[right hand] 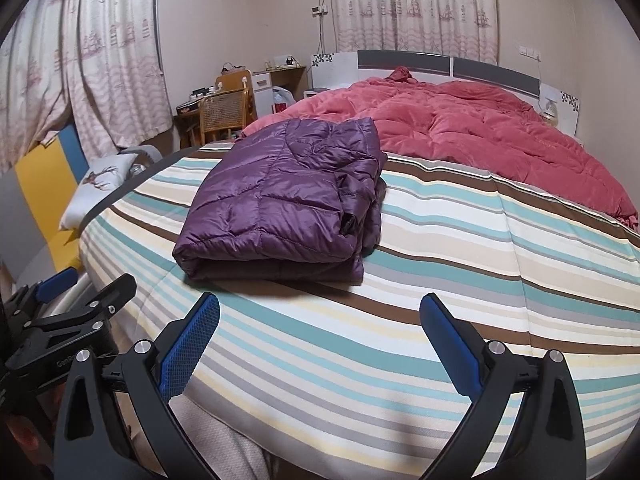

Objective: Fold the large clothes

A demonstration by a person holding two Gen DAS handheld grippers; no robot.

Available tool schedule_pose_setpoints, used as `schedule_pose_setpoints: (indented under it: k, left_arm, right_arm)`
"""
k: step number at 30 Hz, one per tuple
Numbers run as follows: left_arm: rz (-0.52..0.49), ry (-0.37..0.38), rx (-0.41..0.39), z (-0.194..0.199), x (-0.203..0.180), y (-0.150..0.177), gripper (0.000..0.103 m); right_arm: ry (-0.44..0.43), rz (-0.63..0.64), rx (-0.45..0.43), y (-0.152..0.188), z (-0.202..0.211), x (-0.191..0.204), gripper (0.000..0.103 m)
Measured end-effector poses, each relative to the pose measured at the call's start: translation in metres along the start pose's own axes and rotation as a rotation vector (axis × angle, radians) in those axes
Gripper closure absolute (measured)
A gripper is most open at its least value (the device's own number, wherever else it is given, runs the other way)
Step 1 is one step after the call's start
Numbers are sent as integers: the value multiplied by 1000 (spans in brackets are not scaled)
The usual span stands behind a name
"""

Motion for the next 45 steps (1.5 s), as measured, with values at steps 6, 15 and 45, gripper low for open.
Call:
schedule_pose_setpoints:
  k: [6,15,45]
  left_arm:
    - [3,2,-2,0,0,0,2]
    - [2,3,-2,0,0,0,2]
    - [4,8,-11,-2,-4,0,2]
  right_arm:
    - [4,-8,3,-1,0,1,3]
    - [0,-21,11,-2,-2,-3,3]
    - [-3,-14,8,-3,-3,-3,3]
Point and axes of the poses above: each gripper's, at about its wrist camera, not at the fingertips, and z roughly against the way its jaws point, x to its left, y to its underside, the point moved 2 cm from there along -z, roughly the way its jaws point, and after that the axes turned 15 degrees about y, right-handed, at the moved point
